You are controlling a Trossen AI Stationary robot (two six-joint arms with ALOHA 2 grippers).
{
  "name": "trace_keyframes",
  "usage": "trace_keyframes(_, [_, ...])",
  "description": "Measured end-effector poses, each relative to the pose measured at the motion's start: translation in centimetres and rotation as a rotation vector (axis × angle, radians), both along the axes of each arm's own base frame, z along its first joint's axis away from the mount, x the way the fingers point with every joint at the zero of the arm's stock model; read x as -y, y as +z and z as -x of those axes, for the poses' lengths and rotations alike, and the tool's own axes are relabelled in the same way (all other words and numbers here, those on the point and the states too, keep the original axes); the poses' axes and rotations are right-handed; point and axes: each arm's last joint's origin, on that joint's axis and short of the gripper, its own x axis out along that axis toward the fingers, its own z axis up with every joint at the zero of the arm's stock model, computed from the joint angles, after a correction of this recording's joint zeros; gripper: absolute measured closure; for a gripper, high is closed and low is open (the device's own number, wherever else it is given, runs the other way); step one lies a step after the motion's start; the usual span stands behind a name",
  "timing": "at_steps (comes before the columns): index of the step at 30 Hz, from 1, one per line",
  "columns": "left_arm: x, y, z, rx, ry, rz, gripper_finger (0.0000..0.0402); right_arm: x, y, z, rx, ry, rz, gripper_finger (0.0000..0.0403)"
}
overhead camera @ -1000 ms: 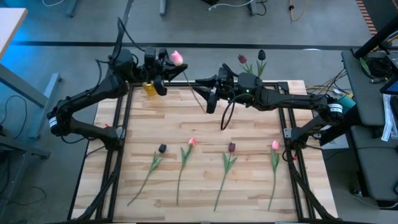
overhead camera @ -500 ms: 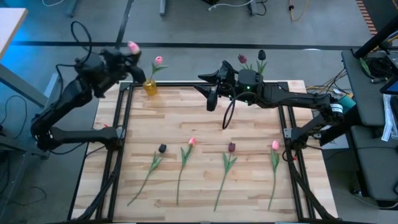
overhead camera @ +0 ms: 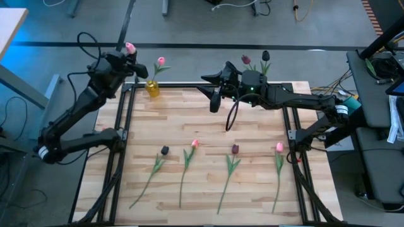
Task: Sort flowers into vase by color
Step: Insert the center top pink tulip into the yellow glass vase
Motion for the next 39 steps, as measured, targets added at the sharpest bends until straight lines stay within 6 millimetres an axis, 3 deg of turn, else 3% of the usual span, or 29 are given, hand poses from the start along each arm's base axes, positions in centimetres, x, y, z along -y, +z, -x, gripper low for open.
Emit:
trace_keyframes(4, [-1.8,-1.2,0.3,-0.042,0.033,0.013,0.0401,0.0,0.0,0.0,0.002,-0.005,-0.007,0.0184])
trace_keyframes(13, [-4.3,-1.6,0.5,-0.016,0.008,-0.004,0.0402,0.1,0.0,0.0,0.003,-0.033,-0.009,0.0184])
trace_keyframes(39, [-4.2,-1.8,0.6,0.055,0.002,0.053,0.0401,0.7,0.0,0.1,-0.002,-0.069,0.001,0.0184])
